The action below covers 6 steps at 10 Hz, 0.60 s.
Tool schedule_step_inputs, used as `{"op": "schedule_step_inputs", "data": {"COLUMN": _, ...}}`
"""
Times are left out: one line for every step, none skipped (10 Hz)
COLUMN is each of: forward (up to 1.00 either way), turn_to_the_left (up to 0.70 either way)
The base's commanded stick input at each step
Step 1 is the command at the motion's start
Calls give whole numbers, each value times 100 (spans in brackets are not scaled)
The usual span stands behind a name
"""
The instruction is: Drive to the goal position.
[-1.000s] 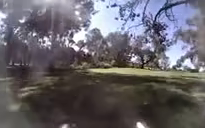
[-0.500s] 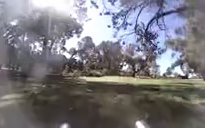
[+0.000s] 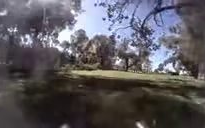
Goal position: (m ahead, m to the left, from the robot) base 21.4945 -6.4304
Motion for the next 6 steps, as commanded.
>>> {"op": "schedule_step_inputs", "data": {"forward": 70, "turn_to_the_left": -27}}
{"op": "schedule_step_inputs", "data": {"forward": 70, "turn_to_the_left": -27}}
{"op": "schedule_step_inputs", "data": {"forward": 70, "turn_to_the_left": -27}}
{"op": "schedule_step_inputs", "data": {"forward": 70, "turn_to_the_left": -27}}
{"op": "schedule_step_inputs", "data": {"forward": 70, "turn_to_the_left": -27}}
{"op": "schedule_step_inputs", "data": {"forward": 70, "turn_to_the_left": -27}}
